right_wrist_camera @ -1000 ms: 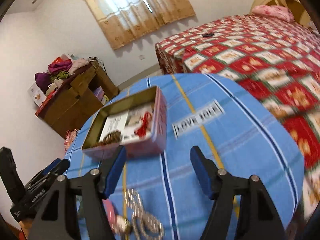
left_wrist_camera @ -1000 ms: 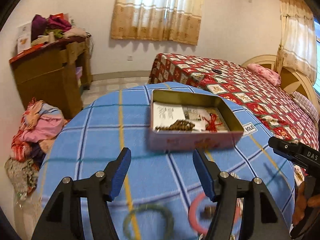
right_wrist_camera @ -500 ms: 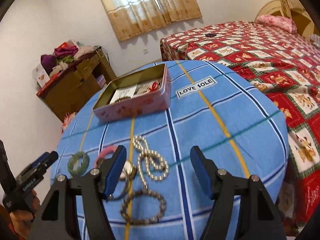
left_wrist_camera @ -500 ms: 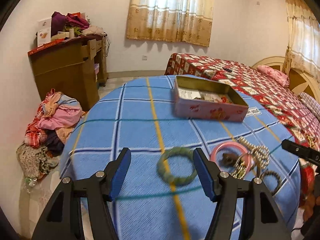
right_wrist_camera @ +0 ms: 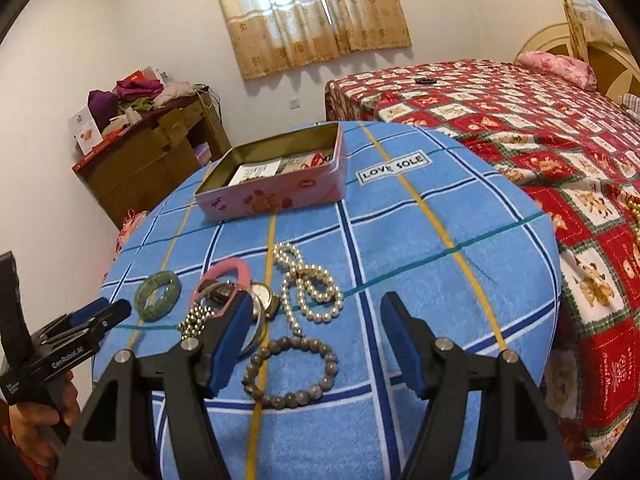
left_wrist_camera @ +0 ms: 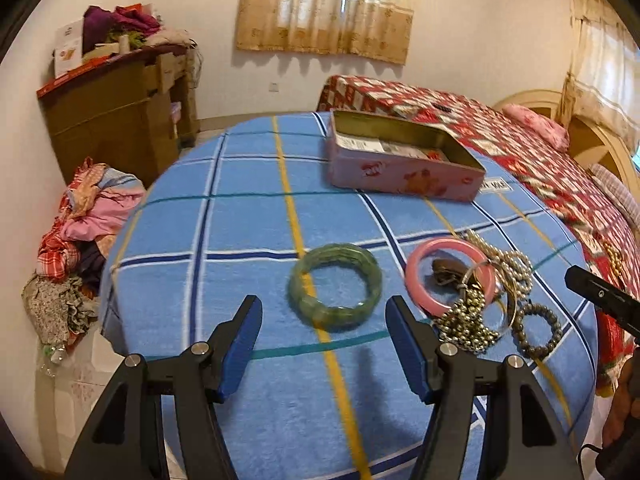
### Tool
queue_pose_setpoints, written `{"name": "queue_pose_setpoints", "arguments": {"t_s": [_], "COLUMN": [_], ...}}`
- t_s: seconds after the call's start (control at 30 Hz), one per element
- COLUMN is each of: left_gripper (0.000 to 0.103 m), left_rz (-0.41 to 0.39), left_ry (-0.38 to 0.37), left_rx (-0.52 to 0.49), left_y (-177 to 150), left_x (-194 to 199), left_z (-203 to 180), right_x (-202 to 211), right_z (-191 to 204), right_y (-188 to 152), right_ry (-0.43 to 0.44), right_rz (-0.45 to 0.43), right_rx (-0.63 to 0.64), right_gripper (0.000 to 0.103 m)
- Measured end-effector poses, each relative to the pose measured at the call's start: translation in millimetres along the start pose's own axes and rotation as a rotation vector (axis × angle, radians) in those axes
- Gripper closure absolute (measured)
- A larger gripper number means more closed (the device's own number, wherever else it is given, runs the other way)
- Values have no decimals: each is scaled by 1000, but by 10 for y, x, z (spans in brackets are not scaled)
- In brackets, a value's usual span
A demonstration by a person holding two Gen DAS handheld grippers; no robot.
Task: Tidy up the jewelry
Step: 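Grasp the green jade bangle on the table with the left gripper, then grasp the grey bead bracelet with the right gripper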
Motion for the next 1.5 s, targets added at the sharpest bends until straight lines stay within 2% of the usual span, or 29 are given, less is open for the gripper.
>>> {"name": "queue_pose_setpoints", "arguments": {"t_s": [0.13,0.3,0.4,0.6,0.63,0.77,0.8,0.87,1.07,1.17,1.33,1.4,1.5], "left_gripper": [38,38,38,38,41,65,68,82,84,84,84,84,84], "left_rz": [29,65,105,64,63,41,36,27,16,4,-22,-19,-6], "left_ry": [-31,-20,11,89,77,38,31,12,-56,-59,-64,-62,-65], "left_rx": [7,14,-6,-111,-110,-108,-111,-113,-57,-38,-28,-23,-1], "left_y": [15,82,86,79,74,62,60,52,56,79,104,105,110], "left_x": [-64,-231,-387,-453,-444,-395,-390,-363,-297,-280,-246,-257,-286], "left_z": [-78,-101,-127,-202,-202,-196,-209,-227,-258,-246,-256,-242,-210], "right_x": [-34,0,10,0,4,21,26,16,-38,-109,-305,-341,-366], "right_z": [33,61,32,-39,-51,-81,-88,-100,-18,100,226,259,273], "right_y": [-25,33,39,-8,-20,-54,-65,-97,-279,-336,-450,-474,-513], "right_ry": [14,17,13,8,6,2,0,-5,0,15,-22,-48,-61], "right_rz": [10,-10,-9,6,7,12,13,26,84,109,180,192,202], "right_rx": [-4,5,-2,-24,-27,-33,-34,-30,12,55,150,195,236], "right_gripper": [33,33,33,33,33,33,33,33,33,33,32,28,28]}}
Point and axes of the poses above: each gripper's, at about its wrist camera, not at the fingertips, and x roughly against the way its jaws point, z to its left, y to its top, the point moved 10 cm from there along -x, roughly the way its jaws point, and after that the axes turned 15 degrees about y, right-handed, at the moved point
